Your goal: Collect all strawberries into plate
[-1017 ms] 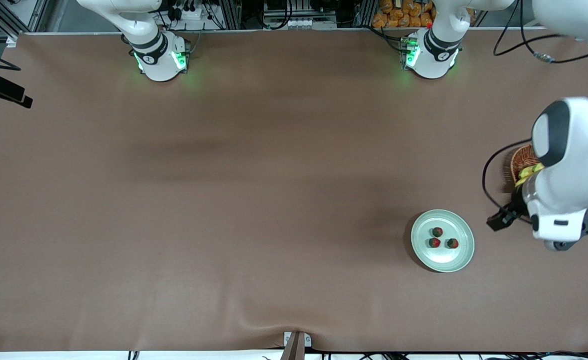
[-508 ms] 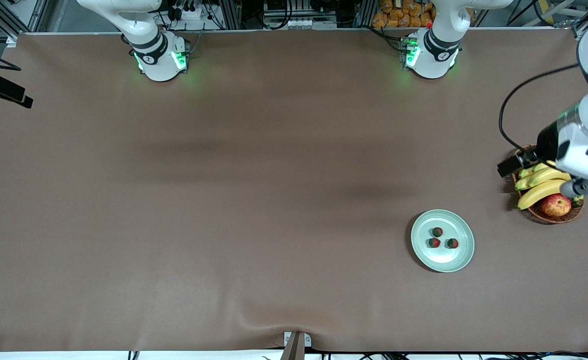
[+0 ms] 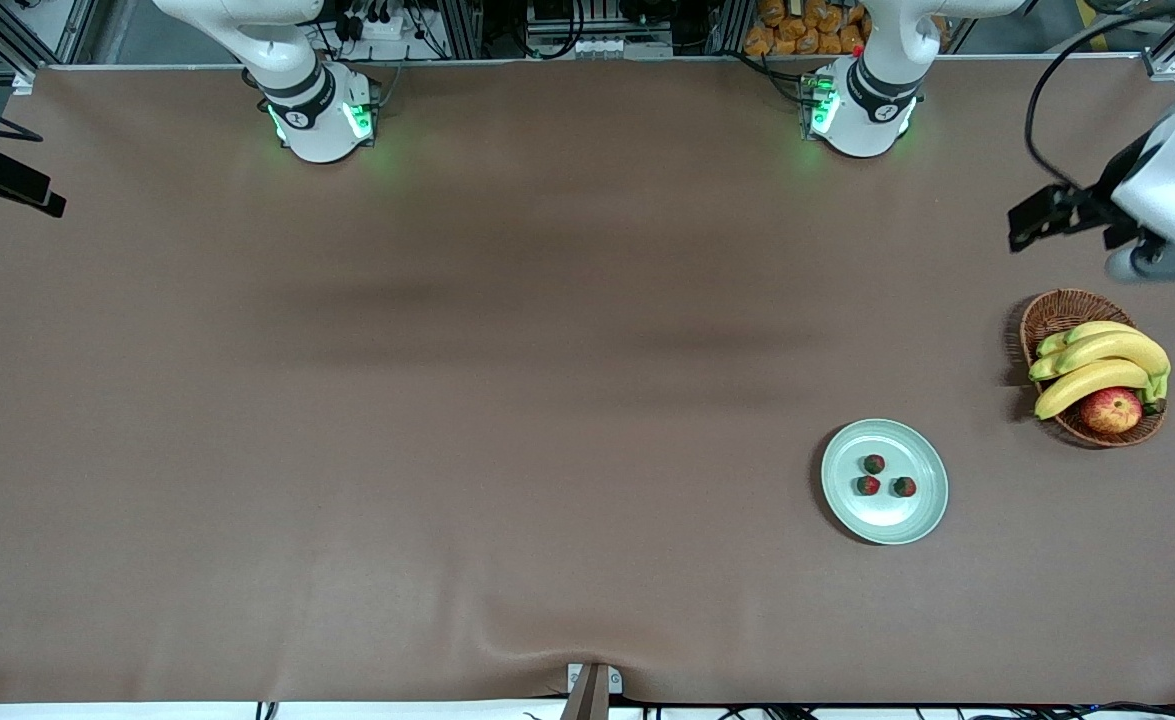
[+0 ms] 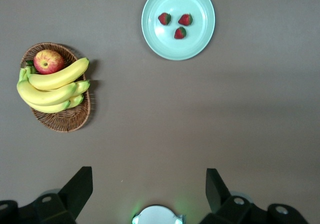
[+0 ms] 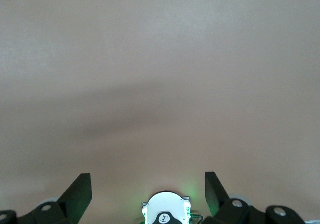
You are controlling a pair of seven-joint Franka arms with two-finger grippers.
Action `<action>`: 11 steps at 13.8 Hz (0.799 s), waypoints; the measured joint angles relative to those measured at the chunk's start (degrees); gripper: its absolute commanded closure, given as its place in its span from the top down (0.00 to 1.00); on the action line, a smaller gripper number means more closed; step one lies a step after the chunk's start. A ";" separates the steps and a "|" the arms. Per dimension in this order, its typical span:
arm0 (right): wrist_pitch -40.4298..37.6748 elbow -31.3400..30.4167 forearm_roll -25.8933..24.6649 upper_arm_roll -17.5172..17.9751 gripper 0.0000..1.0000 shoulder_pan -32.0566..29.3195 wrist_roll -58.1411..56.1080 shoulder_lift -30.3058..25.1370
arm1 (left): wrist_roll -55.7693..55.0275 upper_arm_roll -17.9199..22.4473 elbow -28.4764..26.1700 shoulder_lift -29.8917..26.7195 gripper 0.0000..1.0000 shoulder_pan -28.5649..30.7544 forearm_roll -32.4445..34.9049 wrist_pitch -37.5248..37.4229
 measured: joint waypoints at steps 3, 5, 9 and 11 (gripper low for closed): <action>0.07 0.03 -0.01 -0.02 1.00 0.00 0.00 0.00 | 0.84 -0.18 -0.31 -1.25 1.00 0.45 0.00 -0.93; 0.17 0.14 -0.02 -0.02 1.00 0.00 0.00 0.00 | 0.84 -0.28 -0.47 -1.24 1.00 0.45 0.00 -0.94; 0.25 0.96 -0.02 -0.01 1.00 0.00 0.00 -0.02 | 3.51 -0.49 -0.41 -1.43 1.00 0.45 -0.07 -0.66; 0.19 0.97 0.00 0.00 1.00 0.00 0.01 -0.02 | 7.65 -0.50 -0.35 -1.76 1.00 0.56 -0.45 -0.25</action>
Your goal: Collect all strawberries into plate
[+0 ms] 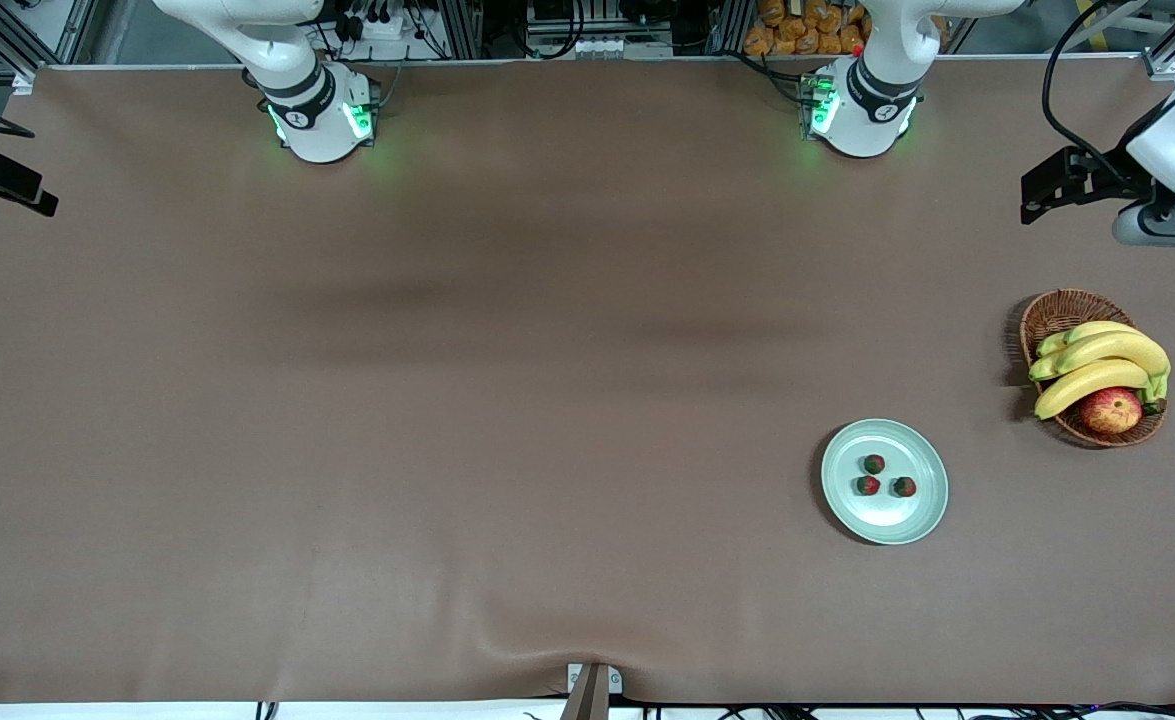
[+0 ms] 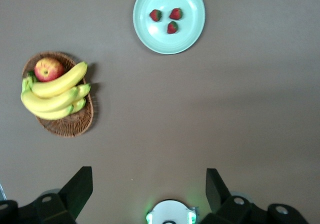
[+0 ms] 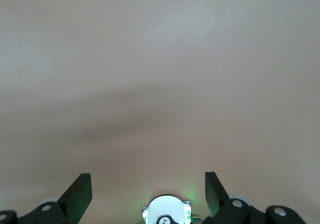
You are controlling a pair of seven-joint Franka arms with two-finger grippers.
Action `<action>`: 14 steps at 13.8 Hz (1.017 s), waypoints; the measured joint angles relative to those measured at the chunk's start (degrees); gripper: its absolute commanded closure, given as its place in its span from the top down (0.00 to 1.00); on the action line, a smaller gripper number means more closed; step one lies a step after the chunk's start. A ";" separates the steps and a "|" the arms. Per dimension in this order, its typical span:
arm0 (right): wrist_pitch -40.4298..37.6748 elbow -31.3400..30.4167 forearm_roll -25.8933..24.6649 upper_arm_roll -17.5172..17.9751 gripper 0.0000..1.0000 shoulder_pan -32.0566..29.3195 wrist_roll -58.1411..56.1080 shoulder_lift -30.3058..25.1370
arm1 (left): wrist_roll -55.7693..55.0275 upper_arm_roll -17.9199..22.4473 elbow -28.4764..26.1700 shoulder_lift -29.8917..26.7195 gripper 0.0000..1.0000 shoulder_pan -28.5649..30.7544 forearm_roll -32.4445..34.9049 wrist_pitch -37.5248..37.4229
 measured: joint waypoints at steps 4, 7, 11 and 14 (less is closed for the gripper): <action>-0.06 0.01 0.00 0.20 1.00 0.02 0.00 0.00 | 0.89 0.03 -0.10 -0.34 1.00 0.25 -0.61 1.59; -0.08 0.02 -0.03 0.19 1.00 0.02 0.00 0.00 | 0.78 0.04 -0.34 -0.31 1.00 0.36 -1.41 2.90; -0.10 0.02 -0.03 0.12 1.00 0.00 0.00 0.00 | 0.66 0.04 -0.40 -0.31 1.00 0.38 -1.45 3.31; -0.14 0.02 -0.03 0.12 1.00 0.00 0.00 0.00 | 0.66 0.04 -0.40 -0.31 1.00 0.38 -1.45 3.43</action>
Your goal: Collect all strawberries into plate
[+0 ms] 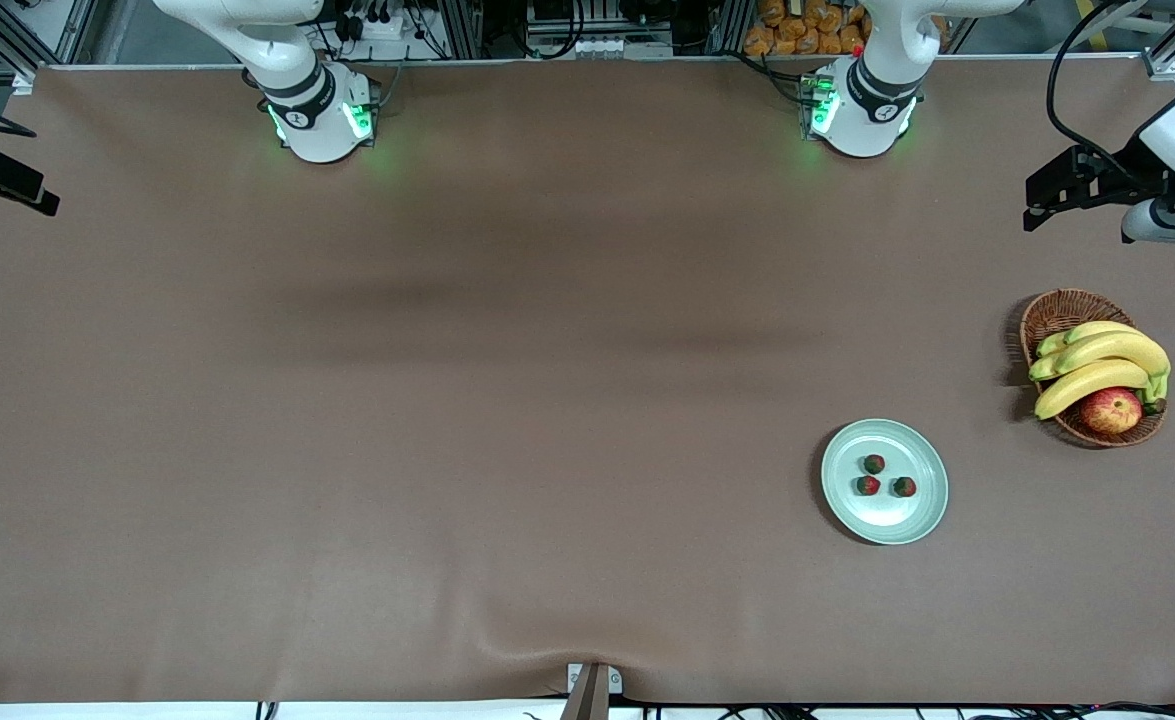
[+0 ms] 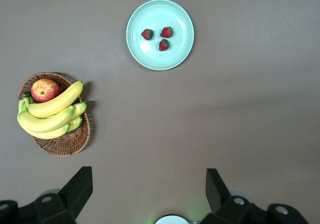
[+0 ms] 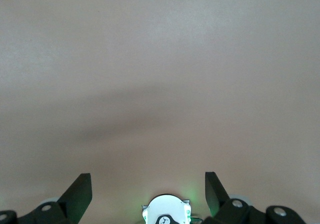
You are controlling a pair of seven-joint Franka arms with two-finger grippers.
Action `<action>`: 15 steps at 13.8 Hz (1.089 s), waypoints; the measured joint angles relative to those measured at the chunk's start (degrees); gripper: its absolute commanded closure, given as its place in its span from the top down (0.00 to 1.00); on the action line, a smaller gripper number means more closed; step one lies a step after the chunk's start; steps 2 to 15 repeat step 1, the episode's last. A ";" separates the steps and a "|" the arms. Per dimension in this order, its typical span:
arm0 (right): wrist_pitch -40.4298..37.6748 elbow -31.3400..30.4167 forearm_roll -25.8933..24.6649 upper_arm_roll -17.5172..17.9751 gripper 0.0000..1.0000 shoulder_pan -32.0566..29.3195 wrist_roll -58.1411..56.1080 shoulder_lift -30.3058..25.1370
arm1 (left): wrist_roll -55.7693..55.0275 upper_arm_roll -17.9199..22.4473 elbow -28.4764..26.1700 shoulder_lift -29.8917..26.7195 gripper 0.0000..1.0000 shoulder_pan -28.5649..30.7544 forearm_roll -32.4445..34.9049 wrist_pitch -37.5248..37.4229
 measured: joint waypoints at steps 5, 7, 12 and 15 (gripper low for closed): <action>-0.02 0.00 0.00 0.00 1.00 0.00 0.00 0.00 | 0.00 0.00 0.00 0.00 1.00 0.00 0.00 0.01; -0.02 0.00 0.00 0.00 1.00 0.00 0.00 0.00 | 0.00 0.00 0.00 0.00 1.00 0.00 0.00 0.01; -0.02 0.00 0.00 0.00 1.00 0.00 0.00 0.00 | 0.00 0.00 0.00 0.00 1.00 0.00 0.00 0.01; -0.02 0.00 0.00 0.00 1.00 0.00 0.00 0.00 | 0.00 0.00 0.00 0.00 1.00 0.00 0.00 0.01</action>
